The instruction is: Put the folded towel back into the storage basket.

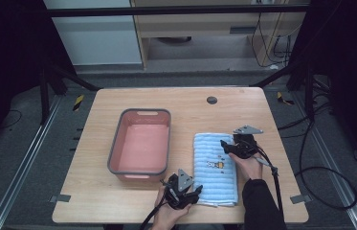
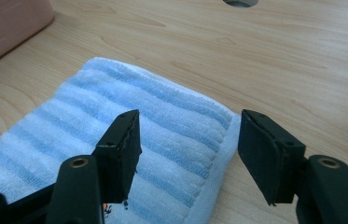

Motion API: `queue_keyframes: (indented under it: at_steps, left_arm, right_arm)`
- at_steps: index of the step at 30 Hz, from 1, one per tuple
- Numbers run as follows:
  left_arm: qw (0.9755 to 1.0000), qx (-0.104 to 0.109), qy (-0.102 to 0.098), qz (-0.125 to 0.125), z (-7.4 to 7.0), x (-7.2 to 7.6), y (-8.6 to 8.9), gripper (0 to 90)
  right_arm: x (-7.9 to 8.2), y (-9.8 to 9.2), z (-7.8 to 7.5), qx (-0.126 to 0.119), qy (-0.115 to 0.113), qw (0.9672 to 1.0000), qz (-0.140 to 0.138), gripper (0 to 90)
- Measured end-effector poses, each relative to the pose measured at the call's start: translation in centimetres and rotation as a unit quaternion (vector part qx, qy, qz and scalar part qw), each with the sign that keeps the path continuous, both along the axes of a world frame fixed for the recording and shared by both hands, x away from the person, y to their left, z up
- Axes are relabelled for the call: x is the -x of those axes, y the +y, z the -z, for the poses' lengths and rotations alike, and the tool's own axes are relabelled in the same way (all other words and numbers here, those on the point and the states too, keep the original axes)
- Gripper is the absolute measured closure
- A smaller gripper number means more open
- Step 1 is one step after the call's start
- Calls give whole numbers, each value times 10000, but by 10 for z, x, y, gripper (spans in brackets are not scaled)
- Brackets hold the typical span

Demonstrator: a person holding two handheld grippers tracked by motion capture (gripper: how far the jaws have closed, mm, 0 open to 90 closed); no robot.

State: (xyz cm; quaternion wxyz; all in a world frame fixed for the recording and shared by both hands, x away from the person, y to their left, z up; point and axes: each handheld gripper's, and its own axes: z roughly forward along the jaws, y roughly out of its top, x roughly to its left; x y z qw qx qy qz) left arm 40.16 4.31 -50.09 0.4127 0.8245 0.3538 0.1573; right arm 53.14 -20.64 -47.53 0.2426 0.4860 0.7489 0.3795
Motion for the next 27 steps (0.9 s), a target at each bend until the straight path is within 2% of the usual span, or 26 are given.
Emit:
queue_keyframes:
  at_steps: [4,7,9,14,17,22,27]
  left_arm:
    - [10000,12,7,4,2,0,0,503]
    - [10000,-9,24,-11,2,0,-1,514]
    - [10000,-4,58,-32,4,0,-2,520]
    - [9999,-1,91,-64,6,1,-3,542]
    - [9999,27,137,-86,7,1,-3,552]
    - [9998,15,139,-105,7,3,-5,608]
    - [9997,54,221,-83,7,3,-6,663]
  right_arm:
    - [-1,-1,4,-50,27,10000,24,408]
    - [-2,-5,10,-39,147,9998,116,421]
    - [-2,-6,12,-154,212,9996,118,428]
    - [-5,-5,19,-38,343,9993,105,444]
    - [-6,-4,21,-53,378,9992,95,456]
    - [-6,-3,23,-55,476,9988,71,481]
    - [-8,-3,26,-106,552,9984,42,512]
